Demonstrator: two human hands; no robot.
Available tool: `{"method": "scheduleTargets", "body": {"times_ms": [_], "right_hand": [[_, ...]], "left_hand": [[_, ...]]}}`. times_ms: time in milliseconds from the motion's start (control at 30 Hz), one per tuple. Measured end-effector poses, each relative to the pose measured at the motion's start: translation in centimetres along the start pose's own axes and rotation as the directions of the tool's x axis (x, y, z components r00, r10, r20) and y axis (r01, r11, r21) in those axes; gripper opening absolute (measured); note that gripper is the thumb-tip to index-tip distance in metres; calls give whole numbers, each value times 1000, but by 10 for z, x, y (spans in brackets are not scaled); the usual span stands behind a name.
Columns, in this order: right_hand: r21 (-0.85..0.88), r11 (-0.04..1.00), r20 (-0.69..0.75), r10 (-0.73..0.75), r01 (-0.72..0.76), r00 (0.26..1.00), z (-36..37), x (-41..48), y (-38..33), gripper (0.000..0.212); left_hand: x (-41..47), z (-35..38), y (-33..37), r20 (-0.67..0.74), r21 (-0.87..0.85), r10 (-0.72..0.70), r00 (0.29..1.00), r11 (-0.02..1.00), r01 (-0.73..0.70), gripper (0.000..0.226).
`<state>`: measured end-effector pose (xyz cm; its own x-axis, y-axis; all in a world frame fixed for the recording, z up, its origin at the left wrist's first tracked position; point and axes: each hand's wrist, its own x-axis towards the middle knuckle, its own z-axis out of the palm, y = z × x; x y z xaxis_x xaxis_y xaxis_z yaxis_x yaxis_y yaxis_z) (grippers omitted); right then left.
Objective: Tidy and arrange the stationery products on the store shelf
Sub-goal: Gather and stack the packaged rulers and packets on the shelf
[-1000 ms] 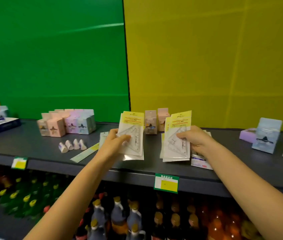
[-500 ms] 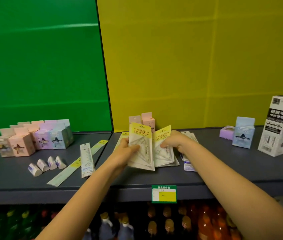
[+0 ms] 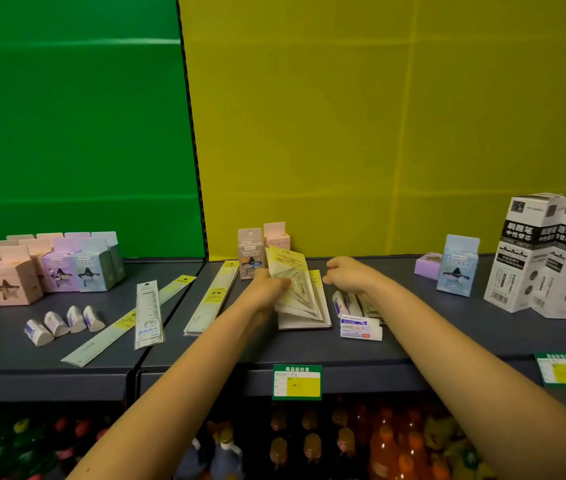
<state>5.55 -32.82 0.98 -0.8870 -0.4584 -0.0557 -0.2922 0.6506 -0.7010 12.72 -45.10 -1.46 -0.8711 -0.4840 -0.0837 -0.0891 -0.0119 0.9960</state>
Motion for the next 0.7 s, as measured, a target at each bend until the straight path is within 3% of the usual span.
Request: {"method": "scheduleTargets", "body": {"times_ms": [233,433,533,700], "right_hand": [[77,992,-19,-97,98,995,-8,1,20,38],[95,985,-41,-139,143,989,-17,2,32,36],[85,983,-64,-160,166,985,-20,2,36,36],[39,980,-96,-191,195,977,-27,-7,43,33]], "left_hand": [[11,14,-10,-70,362,89,994,930,-58,40],[10,16,-13,-93,741,214,972,667,-76,48],[11,16,-17,-68,827,221,973,558,-69,53],[8,19,-22,-63,881,253,966,468,-65,53]]}}
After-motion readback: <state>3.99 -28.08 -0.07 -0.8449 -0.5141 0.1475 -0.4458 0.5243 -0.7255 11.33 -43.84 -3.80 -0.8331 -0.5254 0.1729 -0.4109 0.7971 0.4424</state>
